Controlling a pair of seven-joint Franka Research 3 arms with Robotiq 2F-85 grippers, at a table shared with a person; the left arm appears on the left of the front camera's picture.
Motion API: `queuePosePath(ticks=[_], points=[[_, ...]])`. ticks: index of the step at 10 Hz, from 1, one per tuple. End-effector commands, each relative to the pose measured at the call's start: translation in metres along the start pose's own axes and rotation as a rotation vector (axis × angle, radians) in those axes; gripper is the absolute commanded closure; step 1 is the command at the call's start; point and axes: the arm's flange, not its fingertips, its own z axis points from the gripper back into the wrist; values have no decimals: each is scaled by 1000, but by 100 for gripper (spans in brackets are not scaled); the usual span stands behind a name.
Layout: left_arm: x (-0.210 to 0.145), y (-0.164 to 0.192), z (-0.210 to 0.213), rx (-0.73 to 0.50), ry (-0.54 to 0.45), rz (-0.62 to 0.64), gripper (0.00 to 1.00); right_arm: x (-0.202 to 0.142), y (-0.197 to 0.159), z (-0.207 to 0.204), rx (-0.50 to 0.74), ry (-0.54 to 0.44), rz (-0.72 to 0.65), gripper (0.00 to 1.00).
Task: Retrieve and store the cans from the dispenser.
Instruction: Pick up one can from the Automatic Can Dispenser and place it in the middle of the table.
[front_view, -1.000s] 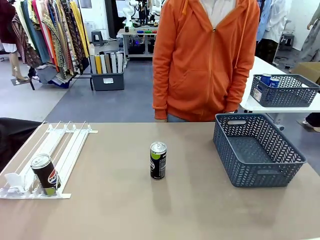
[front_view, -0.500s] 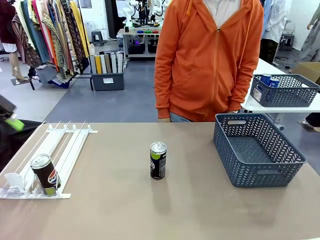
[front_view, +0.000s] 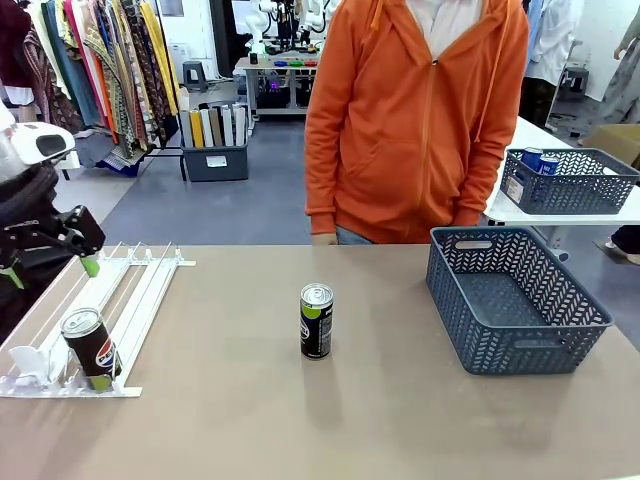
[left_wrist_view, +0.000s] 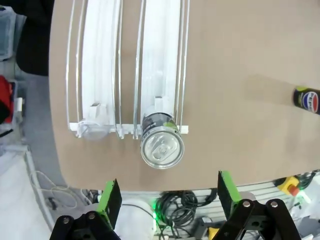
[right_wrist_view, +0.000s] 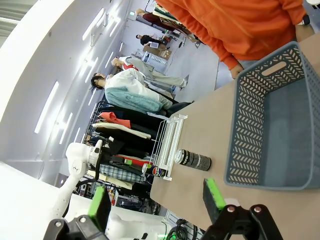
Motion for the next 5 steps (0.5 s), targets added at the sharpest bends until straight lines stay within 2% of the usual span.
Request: queuePosePath(ticks=[1, 2, 3, 5], points=[[-5, 8, 5, -5, -9, -27, 0, 4, 3, -2, 26, -20, 12, 0], [0, 0, 0, 0, 0, 0, 0, 4, 3, -2, 26, -20, 12, 0], [3, -7, -12, -2, -25, -69, 0, 4, 3, -2, 26, -20, 12, 0], [8, -18, -50, 22, 23, -81, 0, 4, 3, -2, 26, -20, 12, 0]])
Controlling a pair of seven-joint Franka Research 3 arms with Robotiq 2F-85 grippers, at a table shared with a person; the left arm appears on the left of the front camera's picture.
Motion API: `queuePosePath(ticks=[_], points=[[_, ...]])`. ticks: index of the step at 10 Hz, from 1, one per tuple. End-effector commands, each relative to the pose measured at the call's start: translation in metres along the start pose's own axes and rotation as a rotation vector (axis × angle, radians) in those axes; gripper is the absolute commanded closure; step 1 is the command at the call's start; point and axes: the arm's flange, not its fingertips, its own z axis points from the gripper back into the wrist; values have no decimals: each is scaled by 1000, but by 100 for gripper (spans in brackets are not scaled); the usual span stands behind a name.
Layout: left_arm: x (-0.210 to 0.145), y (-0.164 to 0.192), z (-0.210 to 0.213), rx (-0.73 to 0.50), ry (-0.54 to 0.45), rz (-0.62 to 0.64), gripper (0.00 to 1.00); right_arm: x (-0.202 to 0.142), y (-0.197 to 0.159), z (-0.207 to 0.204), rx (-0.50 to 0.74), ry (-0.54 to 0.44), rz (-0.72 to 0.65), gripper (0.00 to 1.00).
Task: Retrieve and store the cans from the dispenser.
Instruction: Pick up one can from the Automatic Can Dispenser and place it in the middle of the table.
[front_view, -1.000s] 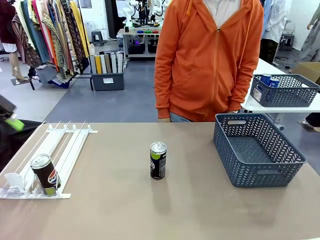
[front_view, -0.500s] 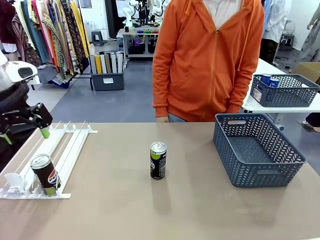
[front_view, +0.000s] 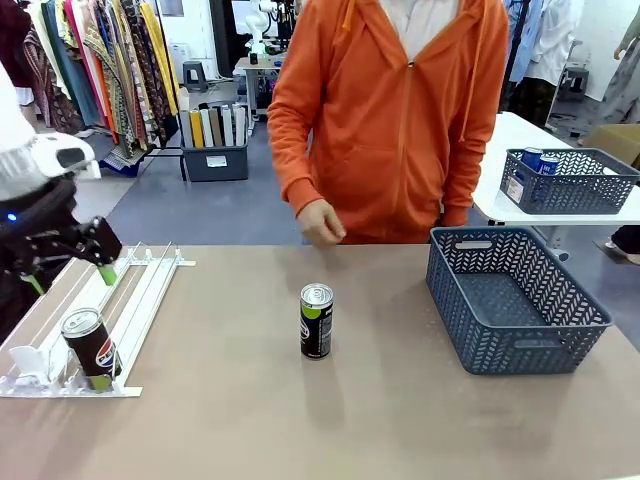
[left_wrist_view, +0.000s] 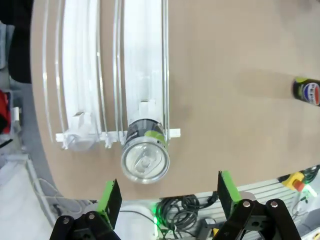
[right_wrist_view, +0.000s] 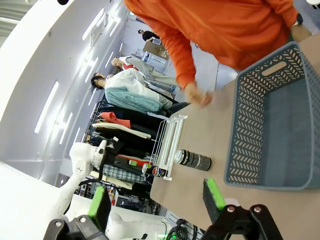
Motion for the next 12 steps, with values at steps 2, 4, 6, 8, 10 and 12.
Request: queuePosePath(ticks=[2, 4, 6, 8, 10, 12], points=[[4, 7, -38, 64, 35, 40, 0, 4, 3, -2, 26, -20, 12, 0], [4, 16, -45, 86, 37, 100, 0, 4, 3, -2, 26, -20, 12, 0], [8, 18, -52, 65, 59, 98, 0, 4, 3, -2, 26, -20, 12, 0], [13, 16, -65, 45, 91, 91, 0, 4, 3, -2, 26, -20, 12, 0], [13, 14, -77, 49, 112, 95, 0, 4, 3, -2, 26, -20, 12, 0], [13, 13, -79, 46, 117, 95, 0, 4, 3, -2, 26, -20, 12, 0]])
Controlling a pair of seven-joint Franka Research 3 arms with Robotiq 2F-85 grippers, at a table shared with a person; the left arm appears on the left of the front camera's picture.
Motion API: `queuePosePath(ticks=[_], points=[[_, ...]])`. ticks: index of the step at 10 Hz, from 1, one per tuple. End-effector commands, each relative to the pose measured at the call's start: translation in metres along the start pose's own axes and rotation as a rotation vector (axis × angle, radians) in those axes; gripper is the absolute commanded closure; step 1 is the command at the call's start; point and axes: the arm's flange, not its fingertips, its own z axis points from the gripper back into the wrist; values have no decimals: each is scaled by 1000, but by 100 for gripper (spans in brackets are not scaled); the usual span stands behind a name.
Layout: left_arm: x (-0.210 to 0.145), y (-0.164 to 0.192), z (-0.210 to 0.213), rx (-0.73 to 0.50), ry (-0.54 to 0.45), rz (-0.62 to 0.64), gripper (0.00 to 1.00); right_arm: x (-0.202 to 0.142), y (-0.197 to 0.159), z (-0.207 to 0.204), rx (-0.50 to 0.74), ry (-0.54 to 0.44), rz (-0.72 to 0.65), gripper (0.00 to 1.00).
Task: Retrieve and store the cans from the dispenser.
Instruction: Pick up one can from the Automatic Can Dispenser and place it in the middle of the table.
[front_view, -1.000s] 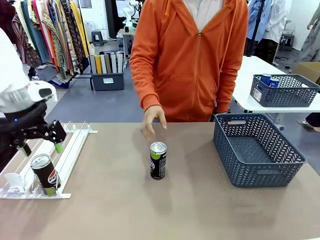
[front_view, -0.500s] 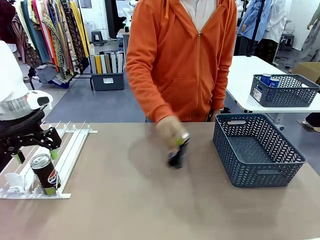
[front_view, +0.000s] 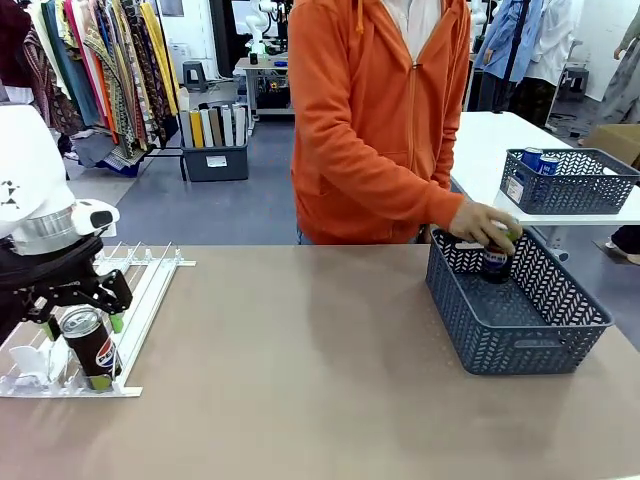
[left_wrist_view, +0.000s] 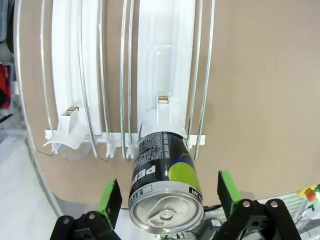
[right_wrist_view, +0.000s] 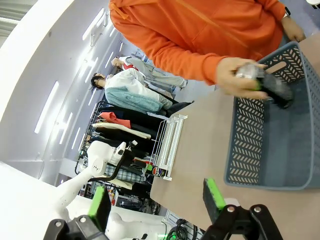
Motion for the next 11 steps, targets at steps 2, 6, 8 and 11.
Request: queuePosePath(ticks=[2, 6, 8, 11], points=[[2, -2, 3, -21, -11, 26, 6, 4, 3, -2, 26, -20, 12, 0], [0, -1, 5, -20, -18, 25, 100, 4, 3, -2, 26, -20, 12, 0], [-1, 0, 7, -16, -26, 29, 100, 4, 3, -2, 26, -20, 12, 0], [-7, 4, 31, -12, -93, 24, 100, 4, 3, -2, 26, -20, 12, 0]])
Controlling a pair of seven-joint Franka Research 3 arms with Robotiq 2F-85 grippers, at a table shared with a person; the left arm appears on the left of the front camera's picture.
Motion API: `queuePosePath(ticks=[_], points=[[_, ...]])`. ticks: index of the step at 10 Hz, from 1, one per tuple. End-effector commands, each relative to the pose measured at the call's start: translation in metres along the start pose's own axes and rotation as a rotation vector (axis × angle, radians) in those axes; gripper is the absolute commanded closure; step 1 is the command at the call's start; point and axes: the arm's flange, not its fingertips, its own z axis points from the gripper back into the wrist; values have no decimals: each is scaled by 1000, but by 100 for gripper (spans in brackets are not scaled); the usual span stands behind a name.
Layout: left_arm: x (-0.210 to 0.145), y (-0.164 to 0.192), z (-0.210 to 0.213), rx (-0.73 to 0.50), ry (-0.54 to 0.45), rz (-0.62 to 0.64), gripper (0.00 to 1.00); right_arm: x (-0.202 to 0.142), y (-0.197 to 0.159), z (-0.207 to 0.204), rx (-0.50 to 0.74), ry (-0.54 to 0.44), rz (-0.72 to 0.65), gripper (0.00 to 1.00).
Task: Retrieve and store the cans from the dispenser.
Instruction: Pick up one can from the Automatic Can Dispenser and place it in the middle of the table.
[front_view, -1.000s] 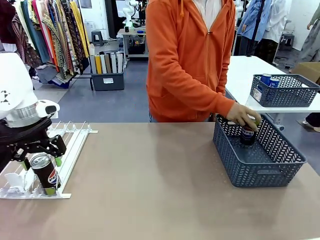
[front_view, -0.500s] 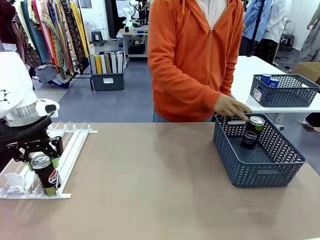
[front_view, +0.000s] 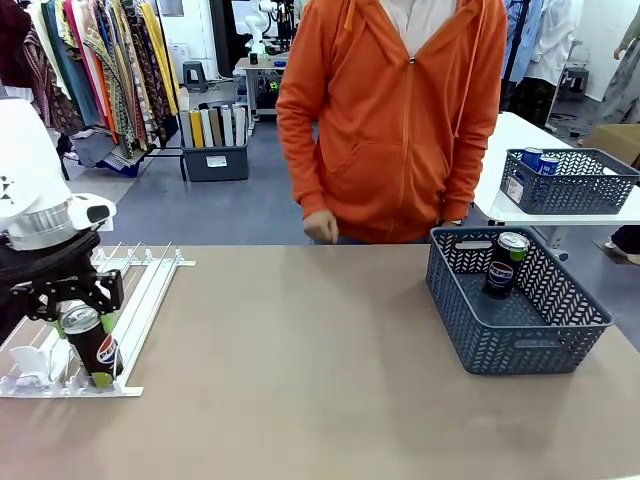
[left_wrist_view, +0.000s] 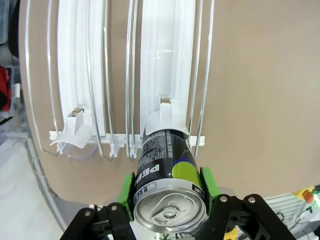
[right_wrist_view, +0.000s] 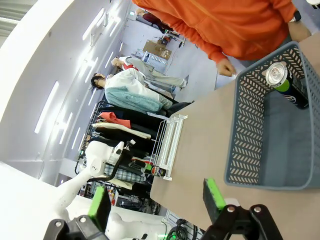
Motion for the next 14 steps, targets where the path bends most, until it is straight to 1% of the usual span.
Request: queuePosePath(ticks=[1, 2, 3, 4, 6, 7, 8, 11, 12, 13, 14], points=[[-13, 5, 43, 5, -116, 7, 100, 4, 3, -2, 26, -20, 12, 0], [-24, 7, 73, -12, -131, -14, 100, 4, 3, -2, 26, -20, 12, 0], [-38, 9, 107, -48, -152, -72, 100, 4, 3, -2, 26, -20, 12, 0], [-53, 10, 132, -44, -183, -106, 100, 4, 3, -2, 26, -20, 12, 0], [-80, 14, 162, -70, -297, -126, 100, 4, 3, -2, 26, -20, 12, 0], [-88, 23, 167, -148, -362, -132, 100, 4, 3, -2, 26, -20, 12, 0], [-75, 8, 161, -41, -249, -105, 100, 4, 3, -2, 26, -20, 12, 0], [-75, 8, 161, -41, -249, -105, 100, 4, 3, -2, 26, -20, 12, 0], [-80, 10, 159, -57, -252, -115, 100, 4, 3, -2, 26, -20, 12, 0], [-68, -4, 161, -137, -239, -162, 100, 4, 3, -2, 26, -20, 12, 0], [-50, -35, 166, -129, -234, -148, 100, 4, 3, -2, 26, -20, 12, 0]])
